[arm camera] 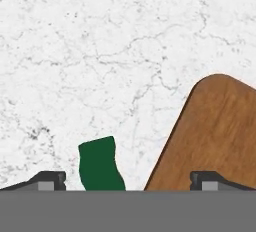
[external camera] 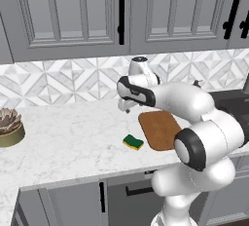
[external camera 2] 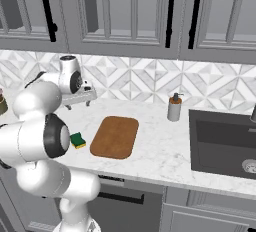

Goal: Pick up the sponge from the counter and clean the cutting board by briefly scrubbing or pressing down on the cutting board. Once finished, release the sponge.

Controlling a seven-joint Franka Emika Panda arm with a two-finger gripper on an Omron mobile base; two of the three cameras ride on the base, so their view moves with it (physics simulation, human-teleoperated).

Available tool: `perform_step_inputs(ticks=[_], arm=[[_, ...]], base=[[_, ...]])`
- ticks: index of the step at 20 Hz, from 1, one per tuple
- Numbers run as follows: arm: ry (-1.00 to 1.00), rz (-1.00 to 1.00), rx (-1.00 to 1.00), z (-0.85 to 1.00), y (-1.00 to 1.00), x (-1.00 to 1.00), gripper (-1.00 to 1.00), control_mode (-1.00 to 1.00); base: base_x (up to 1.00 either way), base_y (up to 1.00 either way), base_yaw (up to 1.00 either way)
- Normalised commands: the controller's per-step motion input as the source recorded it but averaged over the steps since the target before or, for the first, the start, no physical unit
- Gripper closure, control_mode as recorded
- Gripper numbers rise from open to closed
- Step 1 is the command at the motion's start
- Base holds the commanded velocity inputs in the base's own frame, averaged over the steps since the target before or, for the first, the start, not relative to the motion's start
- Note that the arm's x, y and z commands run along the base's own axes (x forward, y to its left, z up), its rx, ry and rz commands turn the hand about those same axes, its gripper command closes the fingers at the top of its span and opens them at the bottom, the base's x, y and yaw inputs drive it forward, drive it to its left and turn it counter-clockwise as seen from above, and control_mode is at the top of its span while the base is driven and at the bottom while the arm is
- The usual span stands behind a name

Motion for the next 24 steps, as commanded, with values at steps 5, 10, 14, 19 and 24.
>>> perform_step_inputs(ticks=[5,10,14,19,24], arm=[[0.01,0.00,0.02,-0.42,0.12,-0.01,-1.00,-1.00],[0.01,0.00,0.00,-0.49,0.00,-0.13,-1.00,-1.00],[0.00,0.00,0.00,-0.39,0.08,-0.29,-1.00,-1.00],[0.01,0.00,0.00,-0.47,0.23,-0.18,-1.00,-1.00],[0.00,0.00,0.00,-0.38,0.00,-0.01,-1.00,-1.00]], base=[[0.00,0.00,0.00],[0.00,0.00,0.00],[0.00,0.00,0.00],[0.00,0.00,0.00],[0.00,0.00,0.00]])
